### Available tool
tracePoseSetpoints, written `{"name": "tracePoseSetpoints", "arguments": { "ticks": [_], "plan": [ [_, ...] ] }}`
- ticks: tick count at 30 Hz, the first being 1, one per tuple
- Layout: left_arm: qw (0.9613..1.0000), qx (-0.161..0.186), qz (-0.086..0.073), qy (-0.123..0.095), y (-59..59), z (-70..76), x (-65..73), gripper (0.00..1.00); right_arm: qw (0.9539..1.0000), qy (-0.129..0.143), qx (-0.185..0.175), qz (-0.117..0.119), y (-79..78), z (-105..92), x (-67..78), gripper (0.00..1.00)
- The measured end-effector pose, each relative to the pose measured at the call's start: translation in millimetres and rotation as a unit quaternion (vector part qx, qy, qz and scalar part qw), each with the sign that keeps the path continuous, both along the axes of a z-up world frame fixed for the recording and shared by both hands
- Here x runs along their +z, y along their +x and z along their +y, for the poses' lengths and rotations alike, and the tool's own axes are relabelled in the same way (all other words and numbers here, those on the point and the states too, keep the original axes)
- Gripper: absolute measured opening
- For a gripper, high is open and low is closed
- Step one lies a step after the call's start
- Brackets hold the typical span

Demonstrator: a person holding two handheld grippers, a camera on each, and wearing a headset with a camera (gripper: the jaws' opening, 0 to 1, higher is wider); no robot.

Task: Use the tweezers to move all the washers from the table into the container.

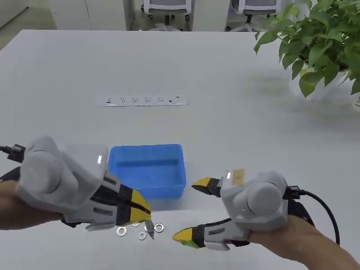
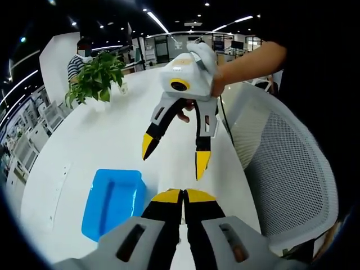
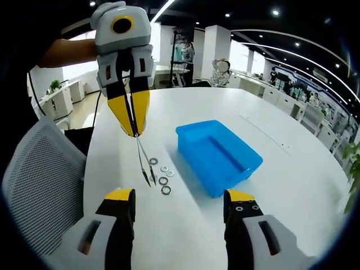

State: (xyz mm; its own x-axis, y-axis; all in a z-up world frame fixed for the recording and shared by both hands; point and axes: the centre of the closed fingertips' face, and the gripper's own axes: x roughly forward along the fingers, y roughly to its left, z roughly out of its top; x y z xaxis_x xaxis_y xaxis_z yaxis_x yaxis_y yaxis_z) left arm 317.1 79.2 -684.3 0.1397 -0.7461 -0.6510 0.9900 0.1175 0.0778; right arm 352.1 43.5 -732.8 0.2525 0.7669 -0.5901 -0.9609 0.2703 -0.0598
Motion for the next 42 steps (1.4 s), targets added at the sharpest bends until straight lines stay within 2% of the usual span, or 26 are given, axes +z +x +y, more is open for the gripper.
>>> {"name": "tracePoseSetpoints", "arguments": {
  "ticks": [14,22,36,42],
  "plan": [
    [1.0000,-0.005,-0.001,0.001,7.5,-6.7,-3.4,0.05,0.9995,0.022,-0.021,0.008,2.1,-4.3,0.7,0.85],
    [0.9999,-0.010,0.000,0.005,8.7,-10.1,-7.4,0.05,0.9993,0.026,-0.025,0.013,-0.3,-5.3,-1.8,0.93],
    [0.9999,-0.016,0.002,0.006,11.7,-14.2,-8.3,0.05,0.9993,0.023,-0.023,0.020,-3.8,-6.2,-8.6,0.94],
    [0.9998,-0.017,0.004,0.006,11.7,-14.0,-8.3,0.05,0.9995,0.026,-0.004,0.018,-6.6,-1.2,-10.1,0.87]
  ]
}}
